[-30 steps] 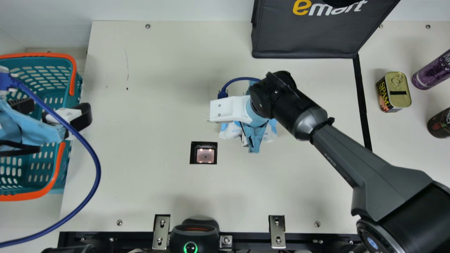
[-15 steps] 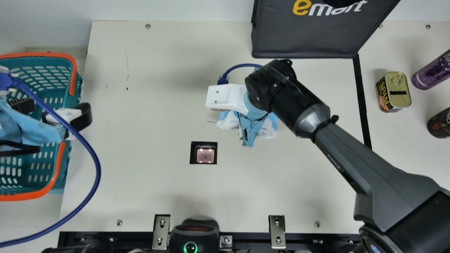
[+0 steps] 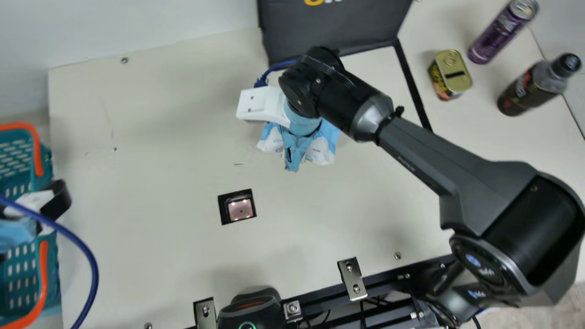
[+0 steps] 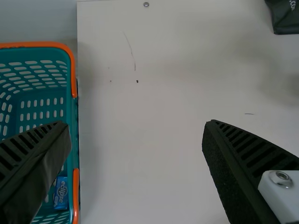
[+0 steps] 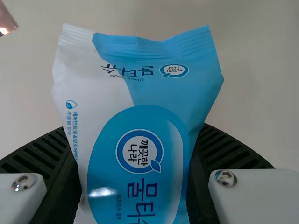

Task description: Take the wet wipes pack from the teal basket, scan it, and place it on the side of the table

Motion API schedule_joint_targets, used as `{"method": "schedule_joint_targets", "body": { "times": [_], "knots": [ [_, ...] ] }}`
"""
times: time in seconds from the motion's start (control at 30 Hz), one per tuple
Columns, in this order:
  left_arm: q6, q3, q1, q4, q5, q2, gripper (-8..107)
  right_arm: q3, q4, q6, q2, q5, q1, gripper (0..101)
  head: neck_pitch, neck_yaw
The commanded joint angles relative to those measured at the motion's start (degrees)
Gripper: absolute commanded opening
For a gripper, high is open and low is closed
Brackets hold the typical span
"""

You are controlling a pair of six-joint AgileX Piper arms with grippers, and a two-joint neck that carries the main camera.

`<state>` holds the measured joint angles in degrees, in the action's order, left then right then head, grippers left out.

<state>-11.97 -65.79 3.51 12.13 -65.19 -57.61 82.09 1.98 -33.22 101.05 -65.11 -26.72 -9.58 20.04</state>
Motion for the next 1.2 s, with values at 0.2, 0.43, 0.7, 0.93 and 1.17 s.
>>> {"method": "schedule_joint_targets", "body": {
  "times": [0.2, 0.43, 0.7, 0.93, 1.17],
  "knots": [
    [0.0, 0.0, 0.0, 0.0, 0.0, 0.0, 90, -3.6, 0.2, 5.5, -3.7, 0.2, 6.9, 0, 1.7, 1.5],
    [0.0, 0.0, 0.0, 0.0, 0.0, 0.0, 90, -8.0, 0.2, 7.7, -8.1, 0.9, 13.7, 0, 1.7, 1.5],
    [0.0, 0.0, 0.0, 0.0, 0.0, 0.0, 90, -13.2, -0.2, 7.6, -14.2, 1.6, 22.5, 0, 1.7, 1.5],
    [0.0, 0.0, 0.0, 0.0, 0.0, 0.0, 90, -17.3, -1.3, 5.8, -19.2, 2.1, 31.4, 0, 1.7, 1.5],
    [0.0, 0.0, 0.0, 0.0, 0.0, 0.0, 90, -20.8, -2.3, 2.4, -22.7, 2.7, 40.6, 0, 1.7, 1.5]
  ]
}}
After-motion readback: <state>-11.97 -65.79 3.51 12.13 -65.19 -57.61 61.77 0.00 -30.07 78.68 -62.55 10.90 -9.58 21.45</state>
